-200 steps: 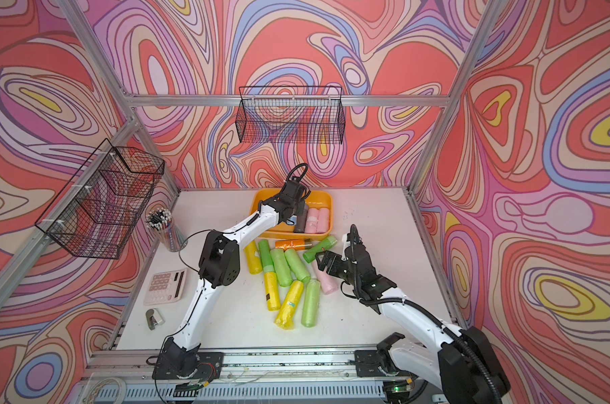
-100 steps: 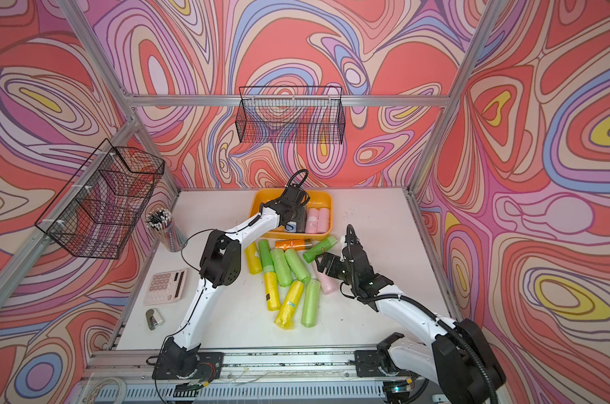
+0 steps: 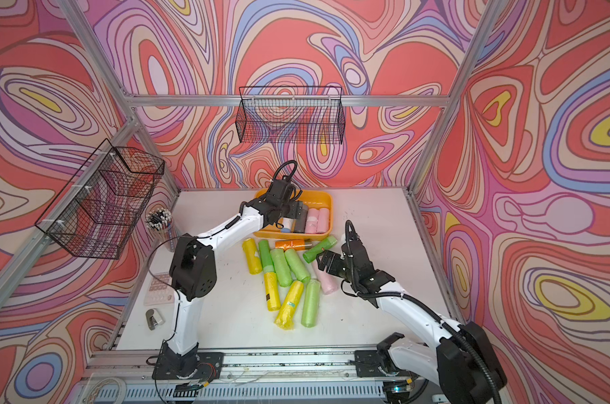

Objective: Put the roll of trash bags into the storage box
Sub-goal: Place the roll of trash bags in the storage box, then pick up the roll of trash bags from the center of the board.

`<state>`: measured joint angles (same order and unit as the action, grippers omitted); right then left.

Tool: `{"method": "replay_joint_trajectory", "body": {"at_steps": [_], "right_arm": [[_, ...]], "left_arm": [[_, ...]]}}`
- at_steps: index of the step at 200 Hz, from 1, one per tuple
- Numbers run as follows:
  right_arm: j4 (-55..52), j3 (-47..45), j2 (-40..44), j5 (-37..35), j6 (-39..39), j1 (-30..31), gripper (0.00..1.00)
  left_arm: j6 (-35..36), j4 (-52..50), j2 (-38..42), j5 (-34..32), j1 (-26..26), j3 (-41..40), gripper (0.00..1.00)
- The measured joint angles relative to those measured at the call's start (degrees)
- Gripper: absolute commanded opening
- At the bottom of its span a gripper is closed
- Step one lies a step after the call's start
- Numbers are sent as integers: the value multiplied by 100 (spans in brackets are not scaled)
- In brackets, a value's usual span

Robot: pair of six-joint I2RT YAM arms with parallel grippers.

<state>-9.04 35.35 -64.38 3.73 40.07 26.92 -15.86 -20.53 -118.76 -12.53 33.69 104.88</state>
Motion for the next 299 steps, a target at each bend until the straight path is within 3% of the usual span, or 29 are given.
{"method": "replay_joint_trajectory", "body": {"at_steps": [55,106,161,214,254,299], "right_arm": [[-1357,872,66,-470,-422,0,96],[-2090,1102,90,-763,-614,0,94],[-2199,1047,90,-710,-490,0,86],[-1801,269,417,24,155,2,79],[-1569,-157,973,302,667,17,76],[-1458,-501,1104,494,1019,103,75]], "left_arm": [[-459,754,2103,107,11,-2065,96],[-1161,1014,3748,664,13,-3989,97],[-1565,911,5480,1521,22,-5018,97],[-1921,527,6380,2653,44,-5945,97],[-2345,577,6924,3126,44,-6498,97],[-2774,898,6968,3475,52,-6920,97]]}}
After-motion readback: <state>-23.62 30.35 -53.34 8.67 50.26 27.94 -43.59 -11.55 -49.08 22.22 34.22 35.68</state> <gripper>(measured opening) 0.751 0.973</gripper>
